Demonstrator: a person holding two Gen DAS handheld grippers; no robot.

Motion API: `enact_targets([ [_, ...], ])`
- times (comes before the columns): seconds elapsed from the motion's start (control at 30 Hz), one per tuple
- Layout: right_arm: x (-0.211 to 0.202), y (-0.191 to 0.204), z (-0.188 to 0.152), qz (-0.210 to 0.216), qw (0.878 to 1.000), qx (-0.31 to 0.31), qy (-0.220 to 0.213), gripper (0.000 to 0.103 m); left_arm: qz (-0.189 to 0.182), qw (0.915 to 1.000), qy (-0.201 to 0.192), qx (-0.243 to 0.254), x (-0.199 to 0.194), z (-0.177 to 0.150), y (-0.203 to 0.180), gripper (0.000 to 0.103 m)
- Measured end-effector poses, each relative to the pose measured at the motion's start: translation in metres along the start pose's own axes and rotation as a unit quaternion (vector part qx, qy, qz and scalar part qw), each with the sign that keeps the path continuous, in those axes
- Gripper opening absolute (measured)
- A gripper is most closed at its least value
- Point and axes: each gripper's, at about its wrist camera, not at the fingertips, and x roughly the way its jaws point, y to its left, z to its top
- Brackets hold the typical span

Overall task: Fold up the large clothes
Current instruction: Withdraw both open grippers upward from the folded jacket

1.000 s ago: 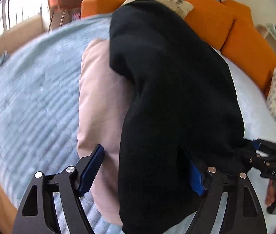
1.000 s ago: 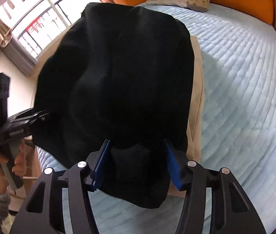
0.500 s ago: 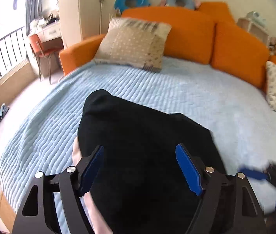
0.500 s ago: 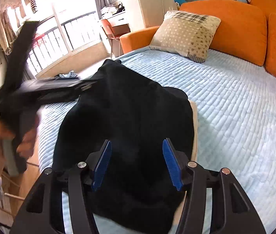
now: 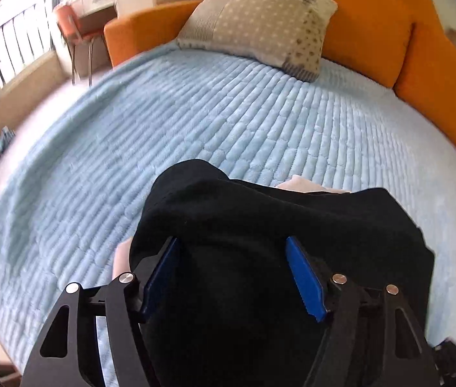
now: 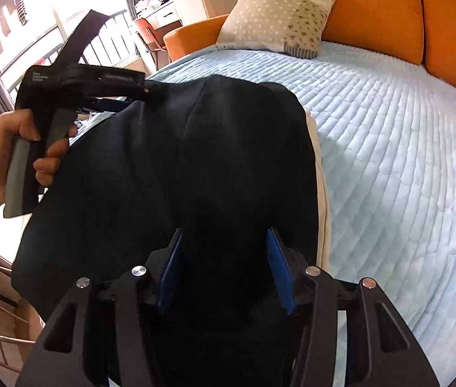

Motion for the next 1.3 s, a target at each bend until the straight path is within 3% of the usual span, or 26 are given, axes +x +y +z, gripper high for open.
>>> enact_targets([
  [0.03, 0.001, -0.001, 0.002, 0.000, 1.000, -0.002, 0.000, 0.051, 0.009, 0.9999, -0.009, 0.008, -0.005, 0.001, -0.002, 0.073],
  [0.13, -0.014, 0.003, 0.004, 0.001, 1.000, -0.005, -0.003, 0.051, 0.030, 0.9981, -0.047, 0.026, -0.029, -0.007, -0.013, 0.094],
  [0.23, -0.032, 0.013, 0.001, -0.015, 1.000, -0.027, -0.006, 0.051, 0.019, 0.9971, -0.071, 0.020, -0.051, -0.024, -0.023, 0.095],
  [0.3, -0.043, 0.019, -0.002, -0.030, 0.999, -0.034, -0.010, 0.051, 0.037, 0.9960, -0.079, 0.015, -0.063, -0.036, -0.030, 0.097],
  [0.33, -0.046, 0.021, -0.003, -0.034, 0.999, -0.037, -0.010, 0.058, 0.054, 0.9952, -0.081, 0.011, -0.069, -0.044, -0.034, 0.098],
  [0.37, -0.051, 0.026, -0.005, -0.039, 0.998, -0.041, -0.010, 0.072, 0.068, 0.9940, -0.085, 0.007, -0.075, -0.050, -0.037, 0.098],
  [0.4, -0.052, 0.028, -0.005, -0.045, 0.998, -0.043, -0.011, 0.078, 0.070, 0.9935, -0.090, 0.000, -0.082, -0.058, -0.039, 0.098],
  [0.5, -0.065, 0.038, -0.009, -0.072, 0.996, -0.051, -0.033, 0.082, 0.068, 0.9921, -0.102, -0.029, -0.100, -0.076, -0.040, 0.098],
  [0.57, -0.072, 0.044, -0.010, -0.083, 0.995, -0.046, -0.036, 0.100, 0.067, 0.9914, -0.105, -0.038, -0.109, -0.086, -0.042, 0.100],
  [0.83, -0.084, 0.060, -0.021, -0.110, 0.990, -0.050, -0.072, 0.098, 0.092, 0.9813, -0.168, -0.024, -0.135, -0.116, -0.065, 0.100],
  [0.9, -0.081, 0.061, -0.024, -0.118, 0.989, -0.050, -0.071, 0.098, 0.078, 0.9822, -0.168, -0.033, -0.136, -0.117, -0.063, 0.100],
  [1.1, -0.080, 0.059, -0.024, -0.141, 0.986, -0.042, -0.077, 0.098, 0.085, 0.9813, -0.168, -0.040, -0.139, -0.119, -0.060, 0.100],
  [1.3, -0.079, 0.051, -0.022, -0.127, 0.988, -0.025, -0.086, 0.098, 0.080, 0.9816, -0.165, -0.054, -0.135, -0.120, -0.060, 0.100],
])
